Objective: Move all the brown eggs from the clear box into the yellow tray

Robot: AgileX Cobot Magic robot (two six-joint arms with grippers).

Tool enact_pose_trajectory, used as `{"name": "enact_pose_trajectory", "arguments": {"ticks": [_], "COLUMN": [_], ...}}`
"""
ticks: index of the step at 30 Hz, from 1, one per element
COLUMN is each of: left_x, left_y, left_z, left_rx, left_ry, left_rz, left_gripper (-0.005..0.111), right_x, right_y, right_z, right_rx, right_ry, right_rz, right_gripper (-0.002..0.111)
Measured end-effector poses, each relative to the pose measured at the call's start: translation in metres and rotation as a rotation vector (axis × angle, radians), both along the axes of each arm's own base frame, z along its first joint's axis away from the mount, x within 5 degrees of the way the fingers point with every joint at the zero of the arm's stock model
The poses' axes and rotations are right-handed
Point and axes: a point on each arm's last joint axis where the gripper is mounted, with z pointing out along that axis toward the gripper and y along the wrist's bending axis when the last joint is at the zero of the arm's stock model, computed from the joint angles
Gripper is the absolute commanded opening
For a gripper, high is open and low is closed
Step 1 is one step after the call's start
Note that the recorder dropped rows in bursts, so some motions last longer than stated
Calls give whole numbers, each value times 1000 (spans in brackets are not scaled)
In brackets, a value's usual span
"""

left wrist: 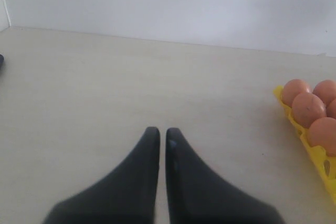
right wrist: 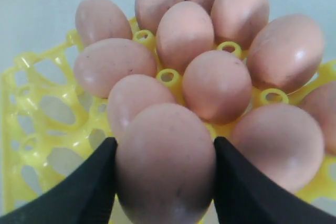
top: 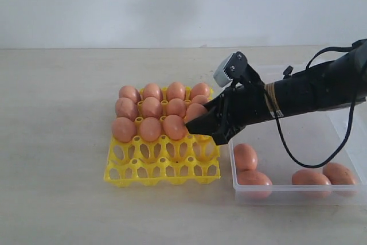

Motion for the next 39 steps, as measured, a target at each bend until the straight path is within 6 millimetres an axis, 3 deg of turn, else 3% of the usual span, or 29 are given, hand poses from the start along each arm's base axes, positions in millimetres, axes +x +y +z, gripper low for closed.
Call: {"name": "enact_pose_trajectory", "arguments": {"ticks": [6,9,12,18,24,39], "left_x": [0,0,0,0,0,0], "left_y": [0,0,0,0,0,0], "left_z": [0,0,0,0,0,0], "left_rx": [0,0,0,0,0,0], "left_ry": [0,0,0,0,0,0], "left_rz": [0,0,0,0,0,0], "left_gripper": [4,4,4,4,4,4], "right_x": [-2,-9,-21,-42,-40,-53], "right_y": [-5,-8,-12,5,16,23], "right_z": [30,34,24,8,12,4], "right_rx": [17,58,79,43,26,-6], "right_ry": [-81,-101,-96,-133,-251,-265], "right_rz": [-99,-183,-251,-271,-343,-389], "right_gripper": [0,0,0,0,0,0]}}
